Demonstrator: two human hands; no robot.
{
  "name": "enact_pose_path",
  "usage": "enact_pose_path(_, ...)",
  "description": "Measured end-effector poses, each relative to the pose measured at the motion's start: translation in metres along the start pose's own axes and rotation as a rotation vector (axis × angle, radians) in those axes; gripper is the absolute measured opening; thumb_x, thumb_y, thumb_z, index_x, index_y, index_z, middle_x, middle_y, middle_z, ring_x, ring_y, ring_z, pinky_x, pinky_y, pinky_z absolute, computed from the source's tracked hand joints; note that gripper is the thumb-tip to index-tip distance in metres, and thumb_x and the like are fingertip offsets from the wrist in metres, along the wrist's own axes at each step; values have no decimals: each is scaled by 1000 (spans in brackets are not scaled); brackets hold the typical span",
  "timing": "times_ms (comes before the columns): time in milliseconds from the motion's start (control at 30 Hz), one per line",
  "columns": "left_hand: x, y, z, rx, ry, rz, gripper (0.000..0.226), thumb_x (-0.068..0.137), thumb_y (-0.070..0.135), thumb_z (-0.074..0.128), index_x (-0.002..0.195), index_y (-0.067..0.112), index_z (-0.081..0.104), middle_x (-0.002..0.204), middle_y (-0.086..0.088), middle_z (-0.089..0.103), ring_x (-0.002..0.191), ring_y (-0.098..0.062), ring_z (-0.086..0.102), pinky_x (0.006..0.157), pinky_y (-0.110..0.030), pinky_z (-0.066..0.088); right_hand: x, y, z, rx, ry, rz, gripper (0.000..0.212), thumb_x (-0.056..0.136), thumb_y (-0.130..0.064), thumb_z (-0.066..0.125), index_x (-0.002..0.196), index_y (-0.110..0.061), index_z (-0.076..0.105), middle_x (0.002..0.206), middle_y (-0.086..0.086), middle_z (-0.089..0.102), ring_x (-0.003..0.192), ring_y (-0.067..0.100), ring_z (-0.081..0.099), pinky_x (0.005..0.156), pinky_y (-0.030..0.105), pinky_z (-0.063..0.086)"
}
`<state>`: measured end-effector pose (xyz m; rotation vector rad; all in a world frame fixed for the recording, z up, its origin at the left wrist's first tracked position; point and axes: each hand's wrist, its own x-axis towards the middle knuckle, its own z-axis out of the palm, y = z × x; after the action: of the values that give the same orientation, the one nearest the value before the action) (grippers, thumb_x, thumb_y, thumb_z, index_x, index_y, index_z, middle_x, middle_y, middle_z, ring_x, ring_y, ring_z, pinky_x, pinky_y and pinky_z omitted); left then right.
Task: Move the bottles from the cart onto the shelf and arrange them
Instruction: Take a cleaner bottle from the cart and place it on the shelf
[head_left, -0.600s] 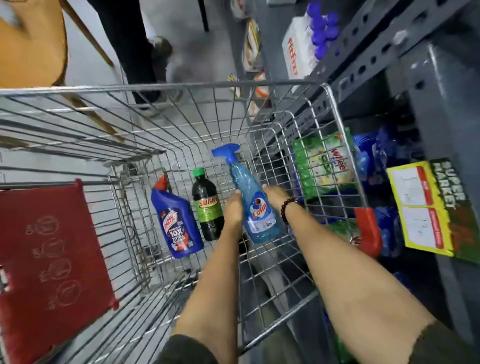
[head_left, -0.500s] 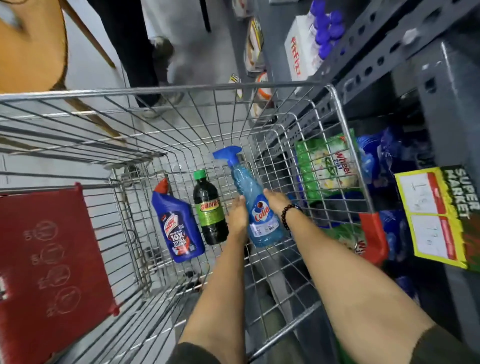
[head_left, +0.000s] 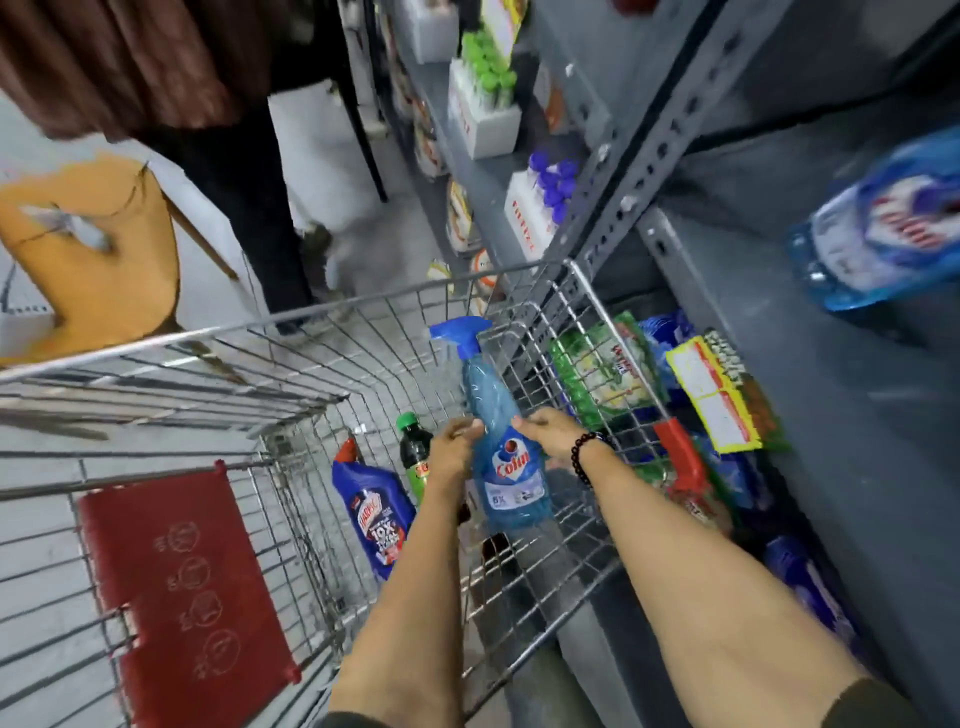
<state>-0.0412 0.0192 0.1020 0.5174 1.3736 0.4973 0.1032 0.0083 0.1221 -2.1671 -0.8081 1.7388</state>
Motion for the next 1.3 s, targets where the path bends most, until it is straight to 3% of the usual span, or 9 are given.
enact_pose_path(133,-57,48,-15,110,-166,83,5,86,21,61,89,18,61,96,-7,62,83,-18,57,65,-28,46,-78,-25,-15,134,11,-120,28,86,-36,58,70,-17,46,111,35,59,87,26,60,86,43,50)
enact_pose_path(333,-149,142,-30,389,-559,278,9,82,29,63,90,24,65,79,9,73,75,-8,64,67,-26,53,-205,-61,-40,338,-97,-381,6,89,-17,58,88,-20,53,97,6,65,75,14,64,62,24,56)
enact_pose_path(533,-251,224,-3,502,-957,439,24,77,17,67,98,17,55,77,-2,53,45,-2,53,37,-14,46,-326,-94,-77,314,-37,-706,62,44,-36,89,100,-24,66,90,-7,76,78,11,71,62,28,59)
enact_pose_path(700,-312,253,23,637,-1129,647,76,49,46,86,111,16,53,88,-7,50,54,-4,52,46,-17,53,-400,-102,-94,254,2,-902,66,40,-44,88,98,-24,66,85,-10,77,73,7,71,51,21,57)
enact_pose_path(800,-333,255,33,675,-1198,699,73,46,46,85,107,21,52,69,9,64,50,1,58,44,-15,53,-417,-96,-102,254,13,-921,66,40,-43,88,100,-24,66,86,-9,77,74,8,72,51,20,57)
enact_pose_path(933,-325,248,53,738,-1179,719,41,67,19,79,99,19,53,55,13,66,49,3,59,47,-13,53,-413,-76,-114,233,122,-875,49,52,-25,86,97,-24,69,91,-7,76,79,7,70,59,20,59)
enact_pose_path(1100,-272,214,101,750,-1119,639,22,83,13,64,103,21,61,89,12,74,83,-3,68,77,-27,53,-373,-31,-131,234,384,-723,35,77,1,68,109,-11,65,107,8,68,91,14,65,78,30,59)
enact_pose_path(1200,-249,190,143,757,-1099,611,41,88,10,58,128,11,53,132,-8,59,122,-23,55,106,-44,43,-345,-4,-144,274,566,-682,37,75,2,69,111,-7,65,117,15,66,104,22,61,96,48,50)
enact_pose_path(1300,-230,180,189,768,-1072,598,63,81,23,65,137,5,42,145,-13,45,134,-26,42,115,-48,30,-324,14,-163,409,714,-658,39,76,5,67,111,-10,62,116,11,64,107,24,60,102,51,45)
